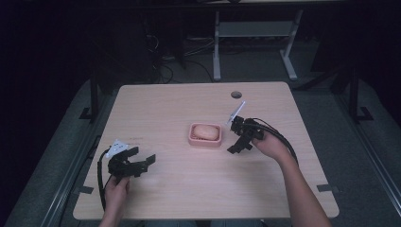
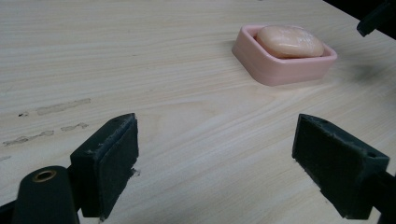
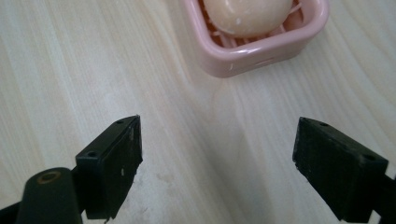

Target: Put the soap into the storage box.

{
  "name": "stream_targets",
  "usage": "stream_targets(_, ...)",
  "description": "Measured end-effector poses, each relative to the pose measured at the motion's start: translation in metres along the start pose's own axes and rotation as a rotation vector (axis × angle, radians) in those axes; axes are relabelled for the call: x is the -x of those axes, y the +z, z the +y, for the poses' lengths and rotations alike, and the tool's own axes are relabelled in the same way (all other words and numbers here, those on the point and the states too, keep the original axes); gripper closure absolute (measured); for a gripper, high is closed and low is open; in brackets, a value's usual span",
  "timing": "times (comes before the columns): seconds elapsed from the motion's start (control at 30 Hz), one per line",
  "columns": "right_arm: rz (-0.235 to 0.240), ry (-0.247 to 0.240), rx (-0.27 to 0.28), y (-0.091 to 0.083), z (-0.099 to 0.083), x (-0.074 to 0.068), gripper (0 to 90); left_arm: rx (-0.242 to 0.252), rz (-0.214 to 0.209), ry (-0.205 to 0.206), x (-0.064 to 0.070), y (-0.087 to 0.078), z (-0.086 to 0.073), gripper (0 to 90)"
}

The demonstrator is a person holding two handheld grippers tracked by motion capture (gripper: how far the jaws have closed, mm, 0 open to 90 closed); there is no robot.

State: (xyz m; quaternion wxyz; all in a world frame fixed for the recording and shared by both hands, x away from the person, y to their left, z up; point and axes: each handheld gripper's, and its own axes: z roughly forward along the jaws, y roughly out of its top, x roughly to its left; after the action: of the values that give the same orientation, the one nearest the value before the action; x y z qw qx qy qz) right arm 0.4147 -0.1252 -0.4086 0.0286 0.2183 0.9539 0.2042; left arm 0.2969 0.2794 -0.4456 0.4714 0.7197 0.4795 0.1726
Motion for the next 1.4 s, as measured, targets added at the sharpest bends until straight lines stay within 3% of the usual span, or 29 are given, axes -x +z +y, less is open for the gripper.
stream_targets(0.03, -0.015, -0.009, 0.028, -0.002, -0.002, -0.002, 15.3, 0.000, 0.000, 0.001, 0.000, 0.000, 0.000, 14.2)
stream_targets(0.4, -0.042, 0.001, 0.039, -0.005, -0.011, -0.007, 14.4, -0.002, -0.003, 0.003, 0.001, 0.001, 0.000, 14.2)
stream_targets(0.6, -0.034, 0.032, 0.056, -0.005, -0.022, -0.007, 14.9, -0.001, -0.002, 0.003, 0.001, 0.001, 0.000, 14.2)
stream_targets(0.67, -0.045, 0.043, 0.042, -0.004, -0.025, -0.007, 14.5, -0.003, -0.002, 0.004, 0.001, 0.001, 0.000, 14.2)
stream_targets(0.8, -0.063, 0.060, 0.071, -0.008, -0.035, -0.007, 14.4, -0.007, 0.000, 0.005, 0.001, 0.000, 0.000, 14.2)
stream_targets(1.0, -0.050, 0.078, 0.059, -0.008, -0.046, -0.008, 14.4, -0.005, -0.001, 0.003, 0.001, 0.001, -0.001, 14.2)
stream_targets(1.4, -0.051, 0.097, 0.088, -0.013, -0.078, -0.015, 14.4, -0.019, 0.003, 0.021, 0.003, 0.002, -0.001, 14.3)
